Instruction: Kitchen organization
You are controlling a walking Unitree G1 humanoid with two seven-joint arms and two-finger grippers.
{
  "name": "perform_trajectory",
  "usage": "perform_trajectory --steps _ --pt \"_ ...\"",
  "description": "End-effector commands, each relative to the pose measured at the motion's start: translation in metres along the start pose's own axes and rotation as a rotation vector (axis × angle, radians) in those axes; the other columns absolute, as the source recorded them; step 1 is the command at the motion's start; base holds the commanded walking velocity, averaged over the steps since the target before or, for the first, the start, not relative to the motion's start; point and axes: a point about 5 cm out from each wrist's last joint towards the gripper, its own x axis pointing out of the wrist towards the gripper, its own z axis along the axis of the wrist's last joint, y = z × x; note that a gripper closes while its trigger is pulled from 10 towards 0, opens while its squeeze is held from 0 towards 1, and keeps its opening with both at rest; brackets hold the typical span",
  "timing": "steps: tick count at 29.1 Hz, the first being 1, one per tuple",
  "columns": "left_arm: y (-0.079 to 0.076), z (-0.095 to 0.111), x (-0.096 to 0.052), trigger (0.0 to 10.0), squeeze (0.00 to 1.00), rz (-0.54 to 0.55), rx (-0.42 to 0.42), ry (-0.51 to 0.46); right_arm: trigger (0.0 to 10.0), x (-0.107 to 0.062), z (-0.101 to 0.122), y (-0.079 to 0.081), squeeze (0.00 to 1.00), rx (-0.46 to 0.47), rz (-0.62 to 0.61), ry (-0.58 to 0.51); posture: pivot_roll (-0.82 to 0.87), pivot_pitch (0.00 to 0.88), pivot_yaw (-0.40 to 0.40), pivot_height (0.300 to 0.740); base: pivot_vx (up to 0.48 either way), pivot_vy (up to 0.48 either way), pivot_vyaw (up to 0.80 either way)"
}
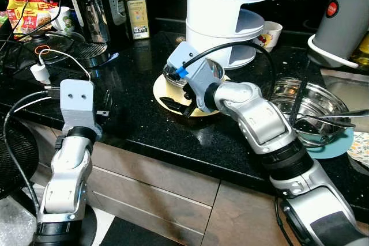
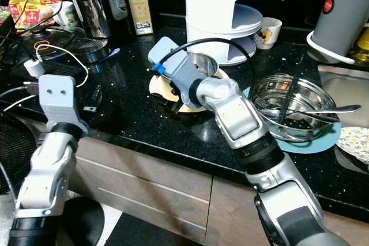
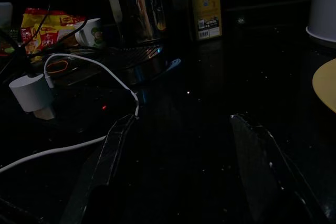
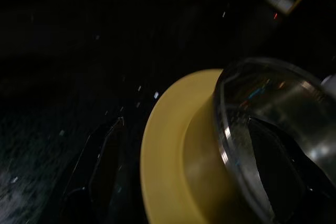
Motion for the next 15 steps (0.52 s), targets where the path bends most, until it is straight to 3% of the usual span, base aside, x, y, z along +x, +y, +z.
perform_trajectory --steps 1,6,15 --pt "0.001 -0.005 -0.002 10.0 0.00 0.008 0.001 0.027 10.0 -0.001 0.004 0.004 0.00 -0.007 0.029 0.011 0.05 0.000 0.017 0.740 0.000 0.000 0.00" --pt "0.000 -0.005 -0.001 10.0 0.00 0.009 -0.003 0.027 10.0 0.001 -0.002 -0.001 0.00 0.023 -0.048 0.124 0.04 0.000 0.016 0.740 0.000 0.000 0.00" --pt "-0.003 -0.005 0.000 10.0 0.00 0.007 -0.009 0.025 10.0 0.004 0.000 -0.006 0.00 0.107 -0.094 0.148 0.04 0.000 0.009 0.740 0.000 0.000 0.00"
